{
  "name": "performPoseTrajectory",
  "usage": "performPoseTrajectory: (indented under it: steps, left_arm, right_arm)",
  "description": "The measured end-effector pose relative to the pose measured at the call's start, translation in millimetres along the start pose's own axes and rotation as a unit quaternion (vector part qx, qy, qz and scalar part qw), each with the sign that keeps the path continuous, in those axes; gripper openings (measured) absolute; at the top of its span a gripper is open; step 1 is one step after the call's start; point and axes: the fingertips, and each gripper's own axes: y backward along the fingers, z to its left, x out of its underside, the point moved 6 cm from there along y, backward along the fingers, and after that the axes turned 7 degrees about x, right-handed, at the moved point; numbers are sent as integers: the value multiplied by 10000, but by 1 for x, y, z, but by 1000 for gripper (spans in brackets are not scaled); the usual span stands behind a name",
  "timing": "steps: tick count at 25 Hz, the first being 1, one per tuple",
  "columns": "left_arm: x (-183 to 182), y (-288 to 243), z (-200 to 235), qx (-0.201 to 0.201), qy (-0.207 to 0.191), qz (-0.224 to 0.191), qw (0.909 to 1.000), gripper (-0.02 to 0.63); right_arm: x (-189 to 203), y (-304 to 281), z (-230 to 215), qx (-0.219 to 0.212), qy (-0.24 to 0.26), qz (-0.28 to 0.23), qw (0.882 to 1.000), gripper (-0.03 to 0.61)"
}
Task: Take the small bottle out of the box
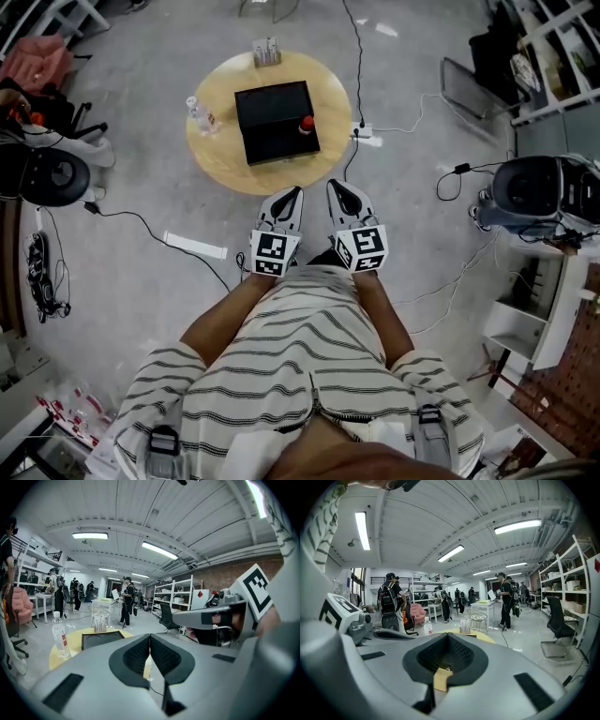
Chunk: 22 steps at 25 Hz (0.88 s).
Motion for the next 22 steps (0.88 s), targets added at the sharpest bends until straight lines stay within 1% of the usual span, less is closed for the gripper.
performPoseTrajectory:
  steps: [4, 12, 19, 22]
  left_arm:
    - [-4, -9, 8, -109, 42, -30, 9999, 21]
    - [-16, -36, 15, -318, 36, -29, 9995, 21]
    - [-16, -61, 21, -557, 57, -32, 9984, 21]
    - [-16, -69, 26, -622, 71, 20, 9980, 21]
  right_arm:
    - [-3, -7, -9, 23, 11, -13, 10000, 17]
    - [-15, -31, -39, -112, 25, -71, 9999, 18]
    - [-6, -44, -61, -283, -6, -5, 9996, 17]
    - [-10, -50, -65, -315, -42, -35, 9995, 18]
